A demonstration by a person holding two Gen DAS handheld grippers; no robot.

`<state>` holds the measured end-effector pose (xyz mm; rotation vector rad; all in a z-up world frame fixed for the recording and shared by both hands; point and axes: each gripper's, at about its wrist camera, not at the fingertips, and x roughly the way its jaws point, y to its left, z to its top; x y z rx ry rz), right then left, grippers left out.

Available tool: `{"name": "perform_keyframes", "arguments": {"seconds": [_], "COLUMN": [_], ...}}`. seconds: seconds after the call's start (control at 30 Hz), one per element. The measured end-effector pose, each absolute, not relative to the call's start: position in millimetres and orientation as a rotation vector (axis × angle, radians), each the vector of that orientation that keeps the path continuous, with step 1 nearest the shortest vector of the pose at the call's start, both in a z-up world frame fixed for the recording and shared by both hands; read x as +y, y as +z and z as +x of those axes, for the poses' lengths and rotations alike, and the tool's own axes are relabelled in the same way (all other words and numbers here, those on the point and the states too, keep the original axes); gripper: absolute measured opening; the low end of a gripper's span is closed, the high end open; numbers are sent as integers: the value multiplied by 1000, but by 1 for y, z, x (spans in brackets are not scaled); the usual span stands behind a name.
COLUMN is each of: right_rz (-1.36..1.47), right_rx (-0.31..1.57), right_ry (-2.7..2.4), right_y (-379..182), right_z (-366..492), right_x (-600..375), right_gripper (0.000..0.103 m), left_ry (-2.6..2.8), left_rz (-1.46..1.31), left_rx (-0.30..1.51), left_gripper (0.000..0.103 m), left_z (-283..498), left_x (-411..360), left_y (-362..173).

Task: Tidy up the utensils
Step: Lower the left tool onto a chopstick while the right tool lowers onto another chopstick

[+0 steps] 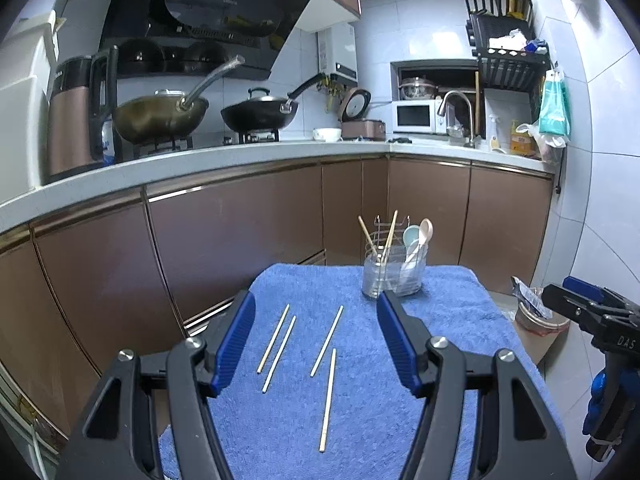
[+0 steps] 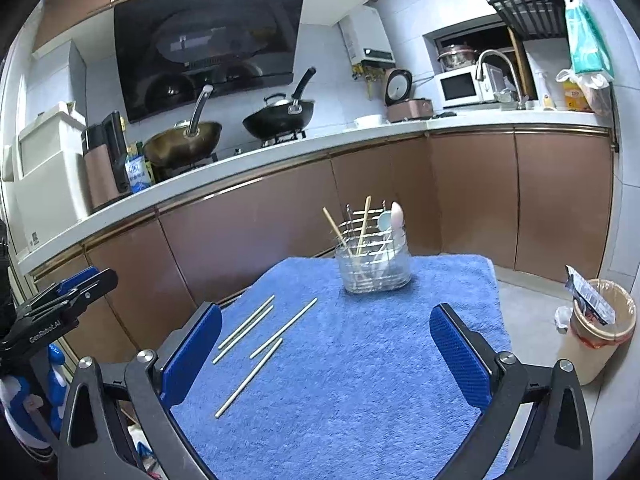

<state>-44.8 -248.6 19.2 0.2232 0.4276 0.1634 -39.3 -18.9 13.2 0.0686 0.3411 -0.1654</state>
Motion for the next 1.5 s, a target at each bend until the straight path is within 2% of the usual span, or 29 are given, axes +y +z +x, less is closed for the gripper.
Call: {"name": "perform_keyframes", "arguments": {"seconds": [0.1,0.27,0.33,0.37,0.43,0.63,0.87,1.03,1.1,1.37,1.5], "right_rz": [220,200,198,195,182,172,166,159,153,150,130], "right_rx": [463,544,586,622,695,917,1121,1225,1251,1317,1349], "right_ry": [184,226,251,274,321,470,493,458,445,434,419], "right_y": [14,2,-4,-8,-18,-60,-114,-139,-144,-160,-167], "right_z": [-35,-12,-1,8,27,96,167,197,206,232,237], "right_x": [-244,-232,-227,-223,-210,-161,-128,-120,-118,-103,-95], "right_gripper": [91,72,61,59,46,28,20,19,19,18,18], "left_ry": [-170,-147,-136,-135,-144,-303,-419,-438,-443,-449,-445], "left_rz": [63,45,49,50,34,-32,-7,18,10,16,40], "left_rx": [375,435,469,494,546,763,989,1100,1129,1177,1217], "left_gripper": [61,61,61,61,61,60,59,48,44,41,34], "left_z": [-27,2,17,27,47,127,215,259,270,299,311], "left_x": [-15,1,11,17,30,51,30,10,8,3,-1], "left_y": [8,-3,-9,-13,-21,-47,-88,-119,-129,-145,-158]}}
